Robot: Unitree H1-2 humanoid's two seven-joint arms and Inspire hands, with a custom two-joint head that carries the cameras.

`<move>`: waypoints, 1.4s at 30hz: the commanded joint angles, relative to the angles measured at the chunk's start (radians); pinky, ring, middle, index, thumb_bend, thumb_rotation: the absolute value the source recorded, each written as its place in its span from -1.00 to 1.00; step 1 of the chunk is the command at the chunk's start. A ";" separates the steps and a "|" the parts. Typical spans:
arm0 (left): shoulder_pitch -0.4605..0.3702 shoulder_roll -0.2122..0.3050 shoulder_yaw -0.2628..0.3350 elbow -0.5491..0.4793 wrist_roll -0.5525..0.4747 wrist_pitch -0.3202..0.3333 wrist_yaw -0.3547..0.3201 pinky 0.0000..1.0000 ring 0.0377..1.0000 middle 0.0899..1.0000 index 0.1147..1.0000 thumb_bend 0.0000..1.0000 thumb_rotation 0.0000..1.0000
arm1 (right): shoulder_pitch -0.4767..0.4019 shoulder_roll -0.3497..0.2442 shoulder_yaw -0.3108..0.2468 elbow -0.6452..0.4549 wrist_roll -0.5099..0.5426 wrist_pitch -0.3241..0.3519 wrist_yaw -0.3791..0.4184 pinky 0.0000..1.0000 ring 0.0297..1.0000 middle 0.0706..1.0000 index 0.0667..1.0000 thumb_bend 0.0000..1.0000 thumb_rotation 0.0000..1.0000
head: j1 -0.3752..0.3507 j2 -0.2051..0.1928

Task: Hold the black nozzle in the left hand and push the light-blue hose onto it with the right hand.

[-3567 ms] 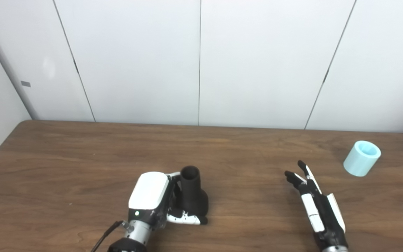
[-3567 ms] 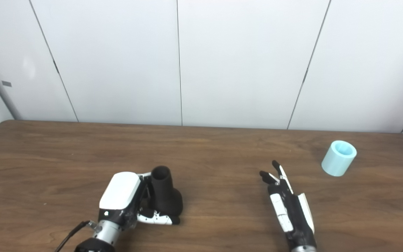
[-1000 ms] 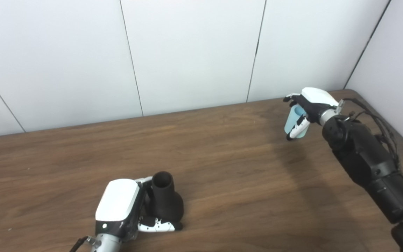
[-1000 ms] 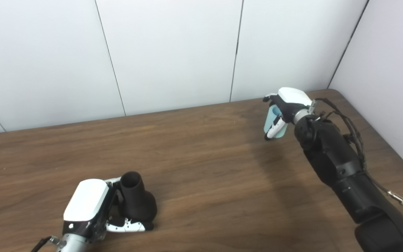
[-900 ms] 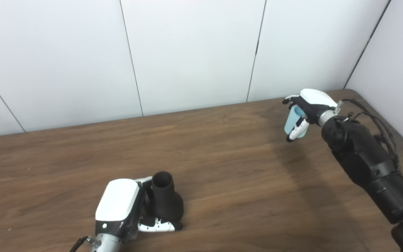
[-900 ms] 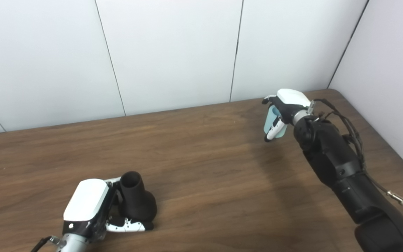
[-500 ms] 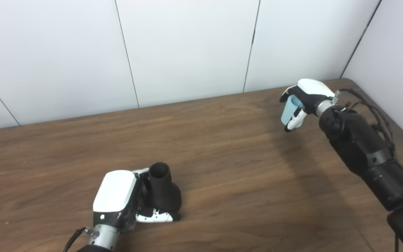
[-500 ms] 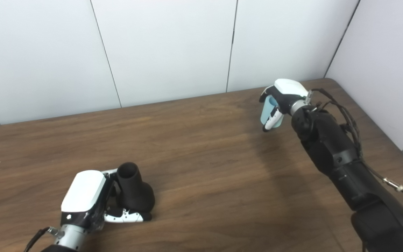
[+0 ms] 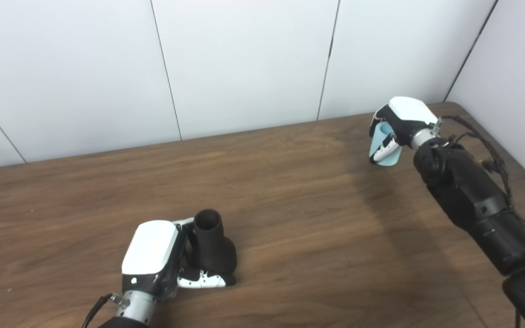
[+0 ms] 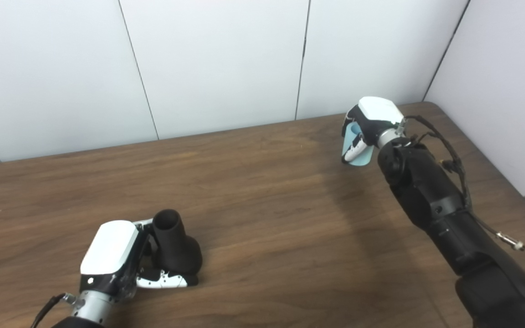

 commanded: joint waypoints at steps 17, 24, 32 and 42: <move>0.061 -0.011 -0.032 0.040 0.003 0.032 -0.096 -0.32 -0.11 -0.09 -0.20 -0.05 -1.00 | 0.037 -0.014 -0.050 -0.423 0.001 0.023 0.061 -0.35 -0.19 -0.01 -0.14 0.00 -1.00 | 0.039 0.003; 0.068 -0.030 -0.050 0.041 0.028 0.048 -0.094 -0.32 -0.12 -0.08 -0.22 -0.05 -1.00 | 0.063 0.043 -0.050 -0.686 -0.021 0.086 0.168 -0.33 -0.22 -0.02 -0.12 0.00 -1.00 | 0.136 0.000; 0.069 -0.055 -0.063 0.052 0.049 0.058 -0.093 -0.27 -0.09 -0.06 -0.24 -0.05 -1.00 | 0.092 0.140 -0.041 -0.910 -0.023 0.117 0.265 -0.35 -0.26 -0.03 -0.05 -0.01 -1.00 | 0.219 -0.011; 0.068 -0.083 -0.085 0.054 0.080 0.087 -0.103 -0.35 -0.19 -0.15 -0.15 -0.05 -1.00 | 0.133 0.272 -0.002 -1.068 -0.029 0.098 0.344 -0.36 -0.25 -0.04 -0.04 -0.01 -1.00 | 0.303 -0.015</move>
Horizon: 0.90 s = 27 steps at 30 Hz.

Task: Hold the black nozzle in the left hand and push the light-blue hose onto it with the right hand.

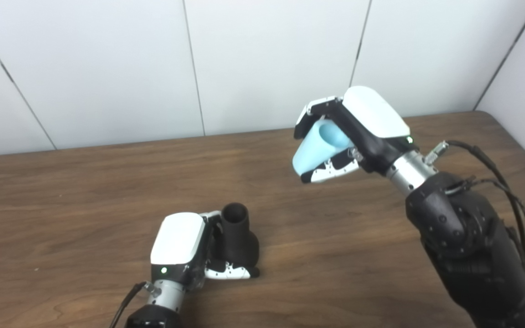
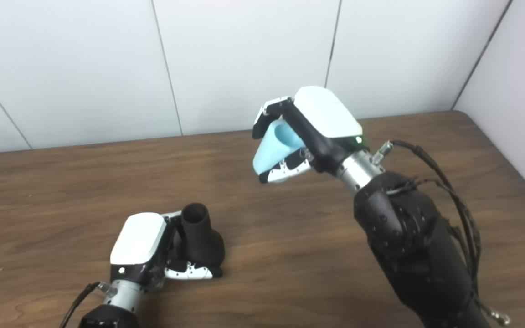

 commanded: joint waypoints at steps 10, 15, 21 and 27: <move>0.053 -0.036 -0.069 0.072 0.000 0.041 -0.108 -0.30 -0.16 -0.13 -0.15 -0.04 -1.00 | 0.006 0.104 0.039 -0.074 -0.008 -0.057 0.017 -0.40 -0.27 -0.05 -0.01 -0.02 -1.00 | 0.063 -0.007; 0.049 -0.045 -0.071 0.079 0.004 0.050 -0.111 -0.29 -0.14 -0.12 -0.14 -0.05 -1.00 | 0.027 0.140 0.055 -0.051 -0.009 -0.106 -0.005 -0.43 -0.27 -0.02 -0.01 -0.02 -1.00 | 0.072 -0.003; 0.045 -0.046 -0.076 0.077 0.004 0.056 -0.118 -0.30 -0.16 -0.18 -0.12 -0.05 -1.00 | 0.067 0.165 0.052 -0.035 -0.005 -0.136 -0.014 -0.40 -0.25 -0.02 -0.02 -0.02 -1.00 | 0.067 0.004; 0.041 -0.048 -0.081 0.086 0.000 0.060 -0.108 -0.31 -0.16 -0.17 -0.10 -0.05 -1.00 | 0.101 0.180 0.052 -0.018 -0.015 -0.161 -0.033 -0.46 -0.23 0.02 -0.02 -0.02 -1.00 | 0.075 0.004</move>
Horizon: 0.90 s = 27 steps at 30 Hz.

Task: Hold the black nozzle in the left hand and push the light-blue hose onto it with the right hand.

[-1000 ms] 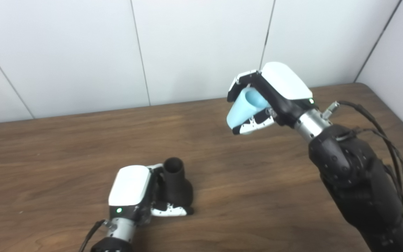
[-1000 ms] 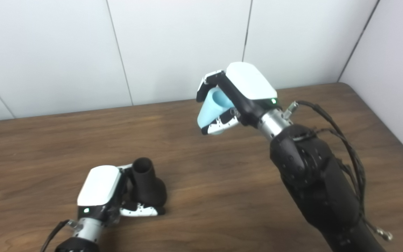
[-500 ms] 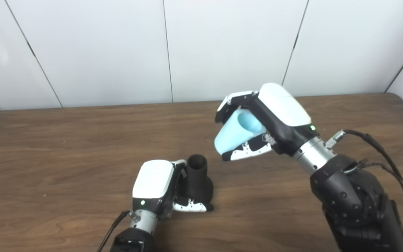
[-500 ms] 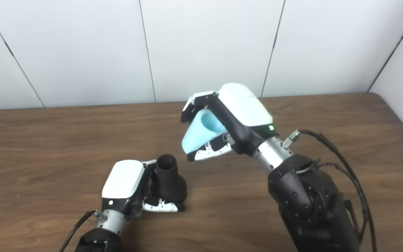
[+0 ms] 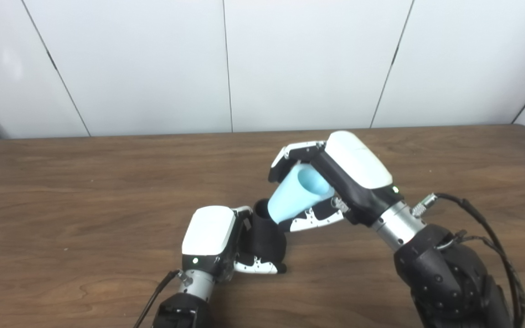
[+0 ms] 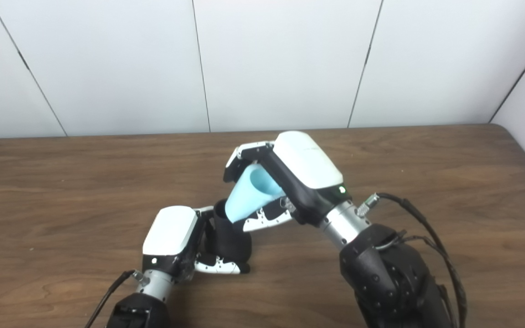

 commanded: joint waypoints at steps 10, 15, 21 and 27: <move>0.050 -0.003 -0.061 0.066 -0.019 0.005 -0.118 -0.27 -0.13 -0.13 -0.13 -0.04 -1.00 | -0.024 0.039 0.004 0.019 -0.043 -0.092 -0.075 -0.47 -0.26 -0.03 0.03 -0.03 -1.00 | 0.018 -0.002; 0.048 -0.002 -0.063 0.066 -0.016 0.012 -0.124 -0.27 -0.13 -0.15 -0.13 -0.04 -1.00 | -0.044 0.054 -0.003 0.026 -0.065 -0.100 -0.075 -0.46 -0.26 -0.05 0.05 -0.03 -1.00 | 0.018 -0.002; 0.046 -0.003 -0.069 0.072 -0.013 0.014 -0.126 -0.25 -0.10 -0.07 -0.17 -0.04 -1.00 | -0.067 0.054 -0.015 0.026 -0.077 -0.115 -0.076 -0.45 -0.26 -0.06 0.03 -0.03 -1.00 | 0.021 -0.005; 0.046 -0.003 -0.081 0.066 -0.001 0.023 -0.140 -0.24 -0.07 -0.04 -0.19 -0.05 -1.00 | -0.072 0.049 -0.017 0.033 -0.090 -0.124 -0.076 -0.43 -0.26 -0.07 0.04 -0.02 -1.00 | 0.026 -0.004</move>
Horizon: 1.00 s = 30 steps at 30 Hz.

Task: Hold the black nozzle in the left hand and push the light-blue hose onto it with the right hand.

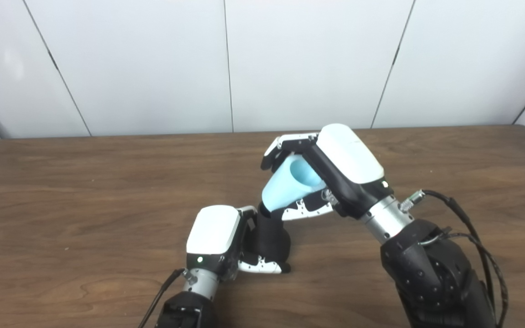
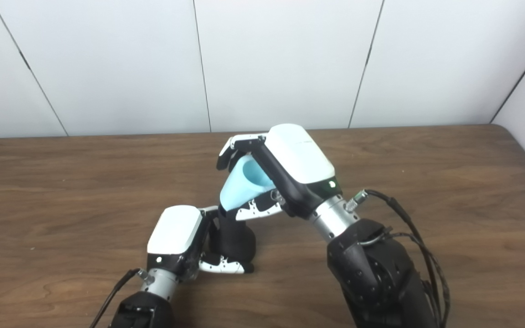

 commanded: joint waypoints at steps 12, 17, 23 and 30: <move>0.050 -0.006 -0.076 0.041 -0.005 0.028 -0.162 -0.28 -0.13 -0.08 -0.17 -0.04 -1.00 | -0.019 0.008 -0.005 -0.001 -0.009 -0.036 -0.010 -0.47 -0.24 -0.01 0.02 -0.03 -1.00 | 0.006 0.011; 0.054 -0.011 -0.076 0.046 0.001 0.031 -0.151 -0.26 -0.12 -0.07 -0.18 -0.04 -1.00 | -0.013 0.010 -0.009 0.000 -0.001 -0.025 0.003 -0.47 -0.25 -0.03 0.02 -0.03 -1.00 | 0.010 0.014; 0.058 -0.010 -0.073 0.052 -0.003 0.026 -0.143 -0.25 -0.10 -0.06 -0.19 -0.04 -1.00 | -0.009 0.010 -0.009 0.004 -0.001 -0.023 0.004 -0.48 -0.24 0.00 0.00 -0.03 -1.00 | 0.011 0.015; 0.060 -0.009 -0.075 0.050 0.001 0.024 -0.137 -0.26 -0.12 -0.08 -0.18 -0.04 -1.00 | -0.008 0.012 -0.013 0.015 0.012 -0.023 -0.004 -0.48 -0.24 0.00 0.00 -0.03 -1.00 | 0.011 0.015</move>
